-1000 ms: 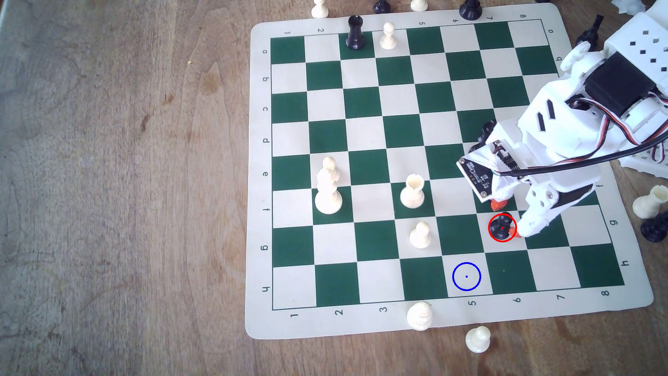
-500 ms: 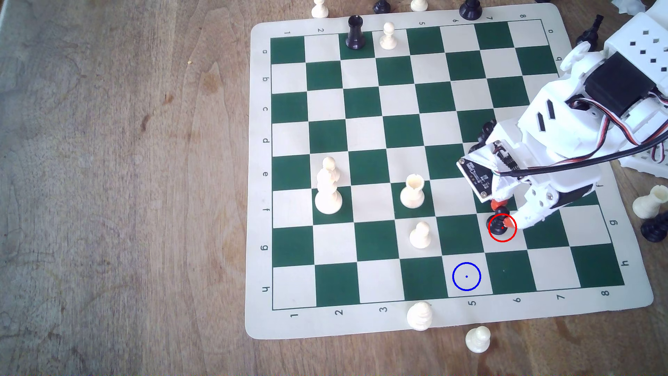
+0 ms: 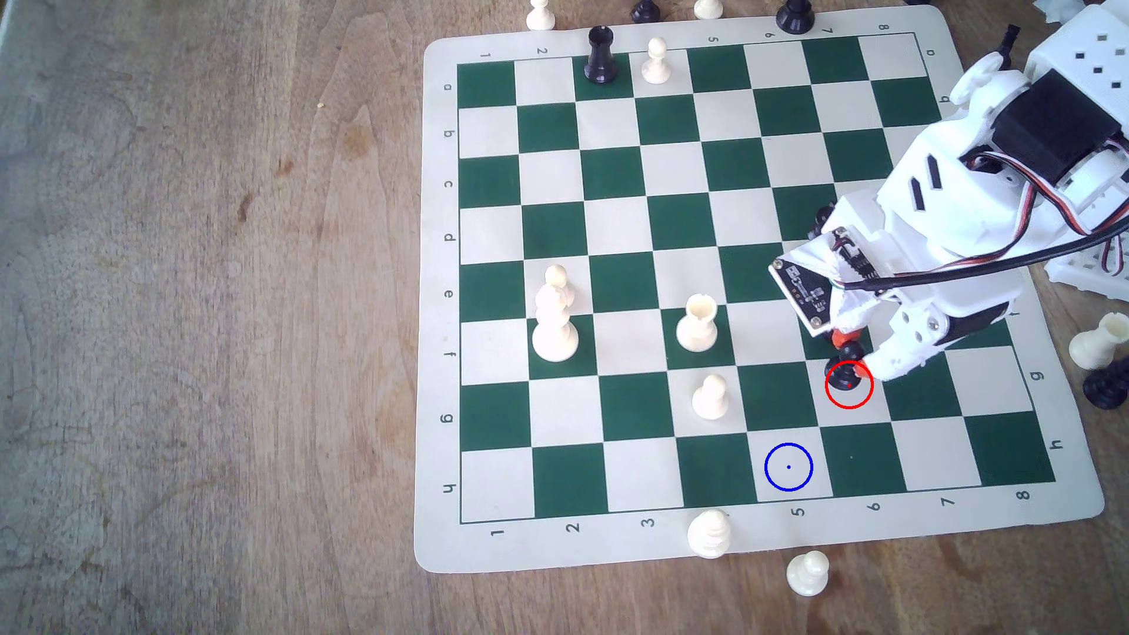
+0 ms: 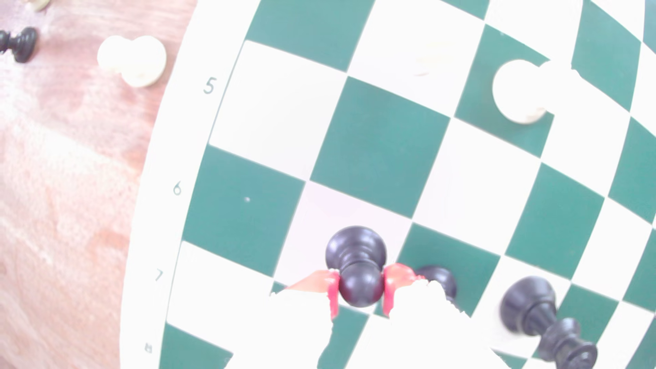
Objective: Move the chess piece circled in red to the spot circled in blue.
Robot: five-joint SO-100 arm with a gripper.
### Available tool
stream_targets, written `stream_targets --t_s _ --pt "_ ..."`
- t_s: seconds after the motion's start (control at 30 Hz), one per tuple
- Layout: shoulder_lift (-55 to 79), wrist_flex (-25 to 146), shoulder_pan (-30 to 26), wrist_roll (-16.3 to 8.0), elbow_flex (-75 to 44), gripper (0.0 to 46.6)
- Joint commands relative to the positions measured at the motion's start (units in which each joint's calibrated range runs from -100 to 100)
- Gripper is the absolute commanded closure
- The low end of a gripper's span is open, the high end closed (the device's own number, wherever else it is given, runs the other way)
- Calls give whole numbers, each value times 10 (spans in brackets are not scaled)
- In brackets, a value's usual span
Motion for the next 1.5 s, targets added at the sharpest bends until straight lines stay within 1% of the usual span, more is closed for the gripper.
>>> stream_targets --t_s 0.0,0.2,0.43,0.67,0.87,1.1,1.47 --pt "0 32 -16 -5 -108 430" --pt "71 67 -35 -9 -230 430" --pt "156 71 -56 -14 -317 430" --pt "261 72 -53 -11 -395 440" --pt "289 68 -49 -10 -405 439" --pt "320 48 -45 -8 -388 439" --pt "331 45 -38 -5 -379 440"
